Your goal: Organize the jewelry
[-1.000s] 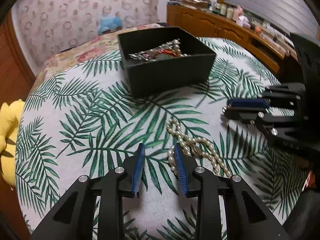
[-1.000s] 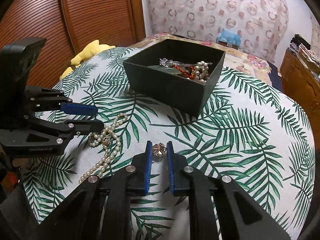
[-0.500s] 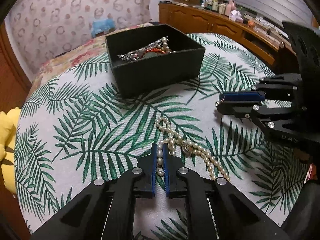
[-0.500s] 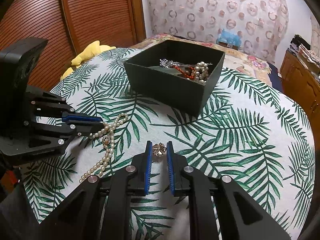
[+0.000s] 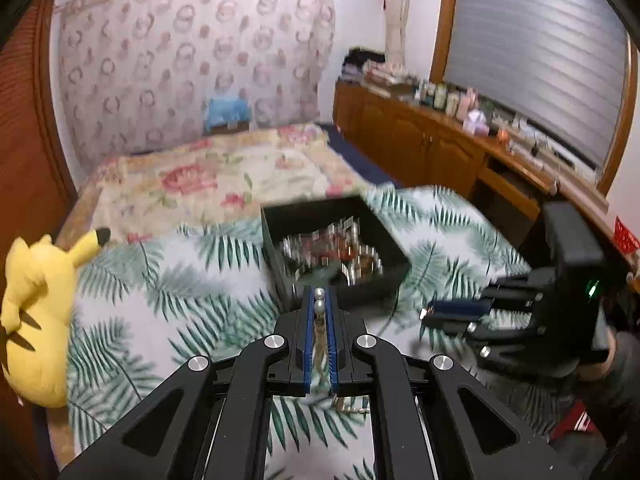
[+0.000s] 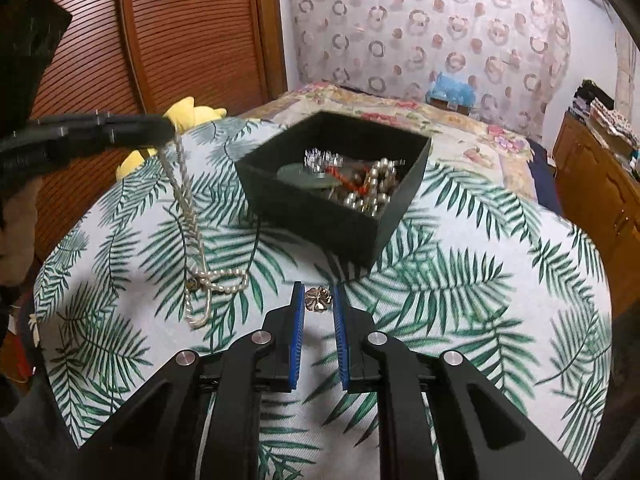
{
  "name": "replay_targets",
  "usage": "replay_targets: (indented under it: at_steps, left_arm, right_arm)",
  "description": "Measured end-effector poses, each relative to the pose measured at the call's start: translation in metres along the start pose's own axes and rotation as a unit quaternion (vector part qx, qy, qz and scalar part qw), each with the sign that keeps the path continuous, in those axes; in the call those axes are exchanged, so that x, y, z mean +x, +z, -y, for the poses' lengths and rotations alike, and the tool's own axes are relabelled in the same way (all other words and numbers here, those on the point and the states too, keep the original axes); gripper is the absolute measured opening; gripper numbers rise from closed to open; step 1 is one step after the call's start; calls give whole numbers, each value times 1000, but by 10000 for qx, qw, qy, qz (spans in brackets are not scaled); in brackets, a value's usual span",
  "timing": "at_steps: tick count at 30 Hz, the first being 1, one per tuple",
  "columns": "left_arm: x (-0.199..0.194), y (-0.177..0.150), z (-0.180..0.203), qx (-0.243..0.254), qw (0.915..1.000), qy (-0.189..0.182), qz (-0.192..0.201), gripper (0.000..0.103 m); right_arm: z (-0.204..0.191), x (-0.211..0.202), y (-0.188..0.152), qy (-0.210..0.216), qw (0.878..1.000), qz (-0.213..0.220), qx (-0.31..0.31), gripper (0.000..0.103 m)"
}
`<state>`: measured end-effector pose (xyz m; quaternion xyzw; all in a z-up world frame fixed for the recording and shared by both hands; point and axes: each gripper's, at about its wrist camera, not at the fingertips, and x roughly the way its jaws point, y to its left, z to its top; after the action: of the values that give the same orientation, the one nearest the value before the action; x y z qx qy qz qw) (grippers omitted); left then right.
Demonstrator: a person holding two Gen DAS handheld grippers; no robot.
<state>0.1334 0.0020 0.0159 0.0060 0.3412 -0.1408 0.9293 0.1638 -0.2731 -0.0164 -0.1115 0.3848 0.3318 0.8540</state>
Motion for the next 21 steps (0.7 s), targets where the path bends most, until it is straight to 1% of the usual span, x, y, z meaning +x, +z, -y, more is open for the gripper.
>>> replay_targets:
  at_steps: [6,10,21]
  left_arm:
    - [-21,32,-2,16,9990,-102,424,5]
    - [-27,48,-1,70,9981,-128,598,5]
    - [-38,93,6,290,9940,-44,1058,5]
  right_arm:
    - [2,-10,18,-41,9998,196,-100,16]
    - [4,-16,29,-53,9994,305,-150,16]
    - [14,-24,56,-96,9981,554,-242,16]
